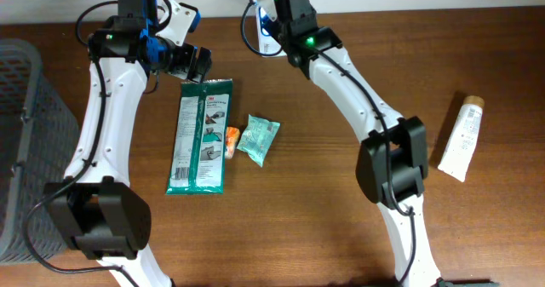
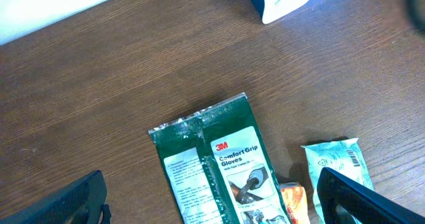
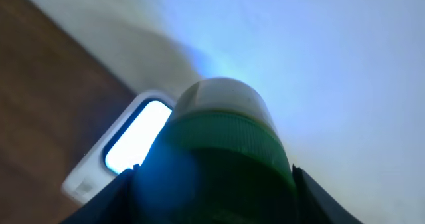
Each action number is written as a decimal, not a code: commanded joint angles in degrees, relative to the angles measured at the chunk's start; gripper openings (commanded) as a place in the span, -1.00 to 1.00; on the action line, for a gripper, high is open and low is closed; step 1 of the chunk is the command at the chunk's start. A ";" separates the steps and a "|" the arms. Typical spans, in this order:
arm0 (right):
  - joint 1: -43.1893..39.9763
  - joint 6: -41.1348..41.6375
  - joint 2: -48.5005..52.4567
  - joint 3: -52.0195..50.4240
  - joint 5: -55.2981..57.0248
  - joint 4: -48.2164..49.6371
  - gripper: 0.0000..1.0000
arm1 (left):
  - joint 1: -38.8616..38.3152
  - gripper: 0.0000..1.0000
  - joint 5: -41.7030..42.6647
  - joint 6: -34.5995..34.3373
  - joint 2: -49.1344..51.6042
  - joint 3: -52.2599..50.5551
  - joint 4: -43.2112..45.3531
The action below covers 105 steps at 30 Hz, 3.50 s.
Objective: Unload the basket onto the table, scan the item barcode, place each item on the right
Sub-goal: 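Hold the jar's base against the scanner window with the right gripper, then carry the jar right and set it beside the tube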
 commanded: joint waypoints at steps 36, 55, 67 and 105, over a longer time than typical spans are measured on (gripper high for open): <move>-0.24 -18.12 -6.14 1.31 5.57 6.91 0.15 | 0.20 0.98 0.22 0.31 -1.84 1.11 0.04; -4.11 33.75 -15.34 0.13 -13.22 -62.97 0.09 | 0.20 0.98 0.22 0.31 -1.84 1.11 0.04; -19.45 34.56 -15.10 -13.62 -14.60 -60.33 0.05 | 0.20 0.98 0.22 0.31 -1.84 1.11 0.04; -39.60 34.18 -18.34 -16.02 -9.97 -55.47 0.60 | 0.20 0.98 0.22 0.31 -1.84 1.11 0.04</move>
